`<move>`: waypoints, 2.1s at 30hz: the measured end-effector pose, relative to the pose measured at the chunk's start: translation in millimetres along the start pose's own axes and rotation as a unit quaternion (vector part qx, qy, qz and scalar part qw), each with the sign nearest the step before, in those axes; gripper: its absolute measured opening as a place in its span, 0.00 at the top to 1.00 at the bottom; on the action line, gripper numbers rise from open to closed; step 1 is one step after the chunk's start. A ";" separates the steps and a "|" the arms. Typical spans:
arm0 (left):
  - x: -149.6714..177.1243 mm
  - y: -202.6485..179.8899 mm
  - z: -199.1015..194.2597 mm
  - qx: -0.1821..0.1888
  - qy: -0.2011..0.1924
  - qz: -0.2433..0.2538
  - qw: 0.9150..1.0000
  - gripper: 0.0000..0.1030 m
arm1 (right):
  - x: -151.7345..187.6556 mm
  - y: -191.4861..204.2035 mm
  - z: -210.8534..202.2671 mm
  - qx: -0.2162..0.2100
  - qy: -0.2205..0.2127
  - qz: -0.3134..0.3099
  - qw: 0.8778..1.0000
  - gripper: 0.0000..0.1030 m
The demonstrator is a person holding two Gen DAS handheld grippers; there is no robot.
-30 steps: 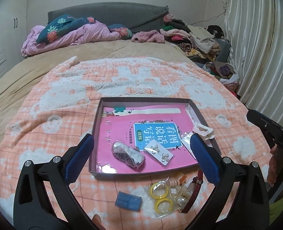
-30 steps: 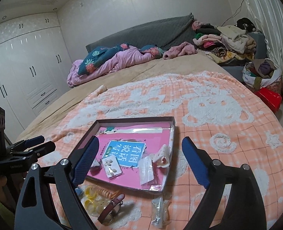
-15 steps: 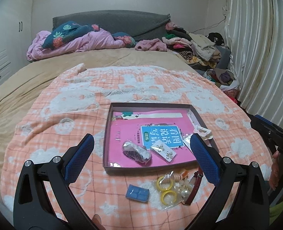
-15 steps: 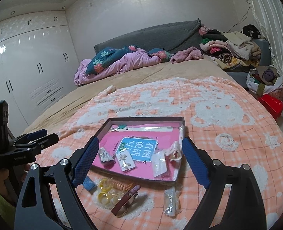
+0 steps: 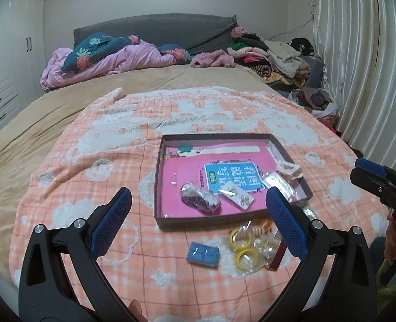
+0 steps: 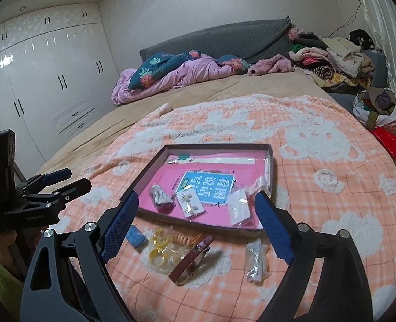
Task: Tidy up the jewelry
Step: 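Release the earring card and comb in the box and withdraw both tools, then move the right tool to the brown watch strap while the left tool approaches the blue case, then grasp the brown watch strap with the right tool while the left tool grasps the blue case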
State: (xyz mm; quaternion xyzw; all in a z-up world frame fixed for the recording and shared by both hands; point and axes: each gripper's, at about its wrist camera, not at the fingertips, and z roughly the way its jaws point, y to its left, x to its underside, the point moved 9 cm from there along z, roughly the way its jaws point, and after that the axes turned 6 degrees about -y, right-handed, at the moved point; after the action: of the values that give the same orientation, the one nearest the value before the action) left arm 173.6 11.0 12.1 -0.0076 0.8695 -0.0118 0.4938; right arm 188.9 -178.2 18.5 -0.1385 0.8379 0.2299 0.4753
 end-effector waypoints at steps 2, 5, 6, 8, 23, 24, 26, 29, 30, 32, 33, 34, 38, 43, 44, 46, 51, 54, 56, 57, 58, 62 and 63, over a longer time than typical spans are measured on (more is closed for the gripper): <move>4.8 0.5 -0.4 -0.001 0.004 0.002 1.000 0.09 | 3.2 1.9 0.7 0.000 0.004 -0.001 1.000 0.15; 12.0 1.2 0.6 -0.002 0.011 0.002 1.000 0.09 | 8.5 4.1 2.7 -0.002 0.010 -0.004 1.000 0.15; 14.7 1.1 1.0 -0.002 0.014 0.003 1.000 0.09 | 11.0 4.7 3.6 -0.004 0.014 -0.005 1.000 0.15; 19.4 0.6 1.7 -0.003 0.019 0.007 1.000 0.09 | 14.7 5.6 5.4 -0.005 0.018 -0.005 1.000 0.15; 50.9 7.5 11.5 -0.025 0.052 0.018 0.998 0.09 | 53.7 6.6 22.9 -0.015 0.061 0.003 0.998 0.15; 53.9 7.4 12.7 -0.026 0.055 0.019 0.998 0.09 | 58.4 7.6 25.6 -0.017 0.067 0.004 0.998 0.15; 58.7 7.6 15.7 -0.026 0.060 0.019 0.998 0.09 | 64.5 9.2 29.5 -0.019 0.075 0.002 0.997 0.15; 65.9 6.8 19.8 -0.028 0.070 0.020 0.997 0.09 | 72.8 11.2 35.5 -0.023 0.085 0.004 0.996 0.15; 68.4 5.8 20.9 -0.027 0.073 0.022 0.997 0.09 | 74.8 11.4 36.8 -0.022 0.087 0.003 0.996 0.15; 71.9 4.6 22.5 -0.025 0.076 0.025 0.997 0.09 | 78.1 11.7 38.4 -0.022 0.090 0.003 0.996 0.15; 73.9 3.8 23.8 -0.024 0.078 0.026 0.996 0.09 | 80.3 10.9 40.1 -0.021 0.092 0.003 0.995 0.15; 77.0 3.5 25.4 -0.024 0.082 0.027 0.996 0.09 | 82.5 9.9 41.6 -0.019 0.095 0.004 0.995 0.15; 88.3 1.7 32.3 -0.022 0.100 0.027 0.994 0.09 | 90.8 4.7 48.0 -0.014 0.106 0.009 0.994 0.15; 98.7 -2.0 39.6 -0.017 0.113 0.032 0.993 0.09 | 98.5 -3.1 55.8 -0.006 0.117 0.016 0.993 0.15; 100.3 -2.2 41.0 -0.016 0.115 0.031 0.993 0.09 | 99.7 -3.7 56.3 -0.006 0.117 0.016 0.993 0.16; 104.0 -2.2 44.1 -0.015 0.120 0.031 0.992 0.09 | 102.5 -5.5 58.5 -0.004 0.121 0.018 0.993 0.16; 113.5 -0.6 51.5 -0.015 0.131 0.025 0.991 0.09 | 112.2 -6.2 67.4 -0.009 0.135 0.028 0.990 0.33; 116.9 2.8 56.5 -0.013 0.134 0.018 0.991 0.09 | 116.1 -5.3 72.2 -0.016 0.139 0.040 0.989 0.46; 119.7 3.0 59.4 -0.010 0.137 0.015 0.990 0.09 | 118.1 -4.8 75.1 -0.025 0.143 0.051 0.988 0.56; 120.8 2.6 61.0 -0.008 0.137 0.014 0.990 0.09 | 118.9 -4.0 76.6 -0.035 0.145 0.061 0.987 0.62; 121.4 2.6 61.7 -0.008 0.137 0.013 0.991 0.09 | 119.4 -3.9 77.8 -0.041 0.145 0.068 0.986 0.63; 122.5 1.4 65.4 0.001 0.134 0.009 0.991 0.09 | 121.0 -4.0 82.0 -0.052 0.149 0.089 0.983 0.71; 122.7 1.0 66.4 0.003 0.134 0.007 0.991 0.09 | 121.0 -3.6 83.3 -0.055 0.151 0.094 0.983 0.72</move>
State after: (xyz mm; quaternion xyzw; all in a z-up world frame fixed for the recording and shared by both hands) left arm 167.8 8.1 -127.3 0.0018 0.9278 -0.0113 0.3728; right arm 189.9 -139.8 -123.4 -0.1183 0.8954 0.2955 0.3114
